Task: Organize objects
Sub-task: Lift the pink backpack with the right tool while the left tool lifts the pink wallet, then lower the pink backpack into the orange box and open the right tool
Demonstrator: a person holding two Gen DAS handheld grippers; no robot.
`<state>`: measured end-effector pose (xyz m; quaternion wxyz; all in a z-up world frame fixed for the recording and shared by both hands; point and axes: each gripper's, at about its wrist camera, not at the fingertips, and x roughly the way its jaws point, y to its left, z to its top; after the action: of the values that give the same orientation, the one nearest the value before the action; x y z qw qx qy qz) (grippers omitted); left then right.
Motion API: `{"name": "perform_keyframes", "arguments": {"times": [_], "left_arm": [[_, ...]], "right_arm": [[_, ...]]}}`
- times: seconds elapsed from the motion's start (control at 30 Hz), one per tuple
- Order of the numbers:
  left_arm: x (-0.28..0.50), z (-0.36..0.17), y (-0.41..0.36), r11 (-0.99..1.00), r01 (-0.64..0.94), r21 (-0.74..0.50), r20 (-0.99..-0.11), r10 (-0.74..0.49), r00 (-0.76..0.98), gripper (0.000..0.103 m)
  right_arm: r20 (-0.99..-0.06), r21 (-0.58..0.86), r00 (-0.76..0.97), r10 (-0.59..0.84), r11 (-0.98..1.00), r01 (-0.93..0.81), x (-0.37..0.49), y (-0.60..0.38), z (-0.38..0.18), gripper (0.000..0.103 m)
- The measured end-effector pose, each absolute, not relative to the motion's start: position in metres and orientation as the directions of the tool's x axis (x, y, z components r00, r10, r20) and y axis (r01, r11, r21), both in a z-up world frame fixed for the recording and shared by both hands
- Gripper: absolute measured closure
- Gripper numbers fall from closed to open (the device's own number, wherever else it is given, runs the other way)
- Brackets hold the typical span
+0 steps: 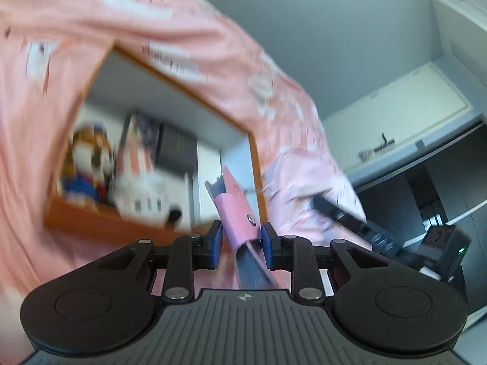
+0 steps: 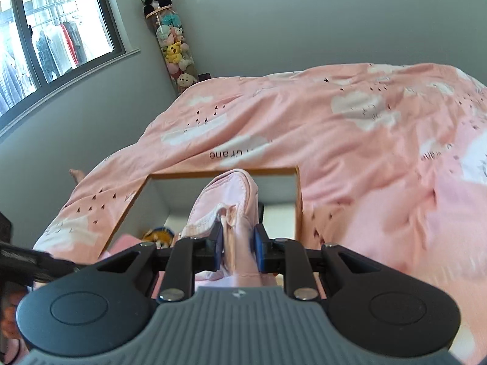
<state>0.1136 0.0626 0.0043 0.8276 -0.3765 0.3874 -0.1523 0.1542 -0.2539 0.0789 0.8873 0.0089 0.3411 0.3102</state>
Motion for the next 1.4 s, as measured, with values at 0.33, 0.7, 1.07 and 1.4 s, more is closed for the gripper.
{"name": "perform_keyframes", "arguments": {"times": [0.33, 0.7, 1.07, 1.4], "left_arm": [[0.154, 0.002, 0.088, 0.712, -0.098, -0.696, -0.555, -0.445, 0.703, 0.074], [0.165, -0.015, 0.101, 0.680, -0.122, -0.723, -0.556, -0.468, 0.686, 0.074], [0.178, -0.029, 0.099, 0.659, -0.135, -0.740, -0.563, -0.498, 0.659, 0.074], [0.180, -0.033, 0.098, 0.654, -0.144, -0.743, -0.569, -0.503, 0.650, 0.074]], "right_arm": [[-0.734, -0.065, 0.560, 0.385, 0.781, -0.622, 0.196, -0.169, 0.012, 0.081], [-0.828, 0.226, 0.310, 0.467, 0.784, -0.578, 0.228, -0.163, -0.031, 0.083], [-0.877, 0.290, 0.215, 0.430, 0.829, -0.478, 0.252, -0.155, -0.051, 0.082], [-0.886, 0.411, 0.095, 0.453, 0.865, -0.288, 0.264, -0.170, -0.066, 0.081]]}}
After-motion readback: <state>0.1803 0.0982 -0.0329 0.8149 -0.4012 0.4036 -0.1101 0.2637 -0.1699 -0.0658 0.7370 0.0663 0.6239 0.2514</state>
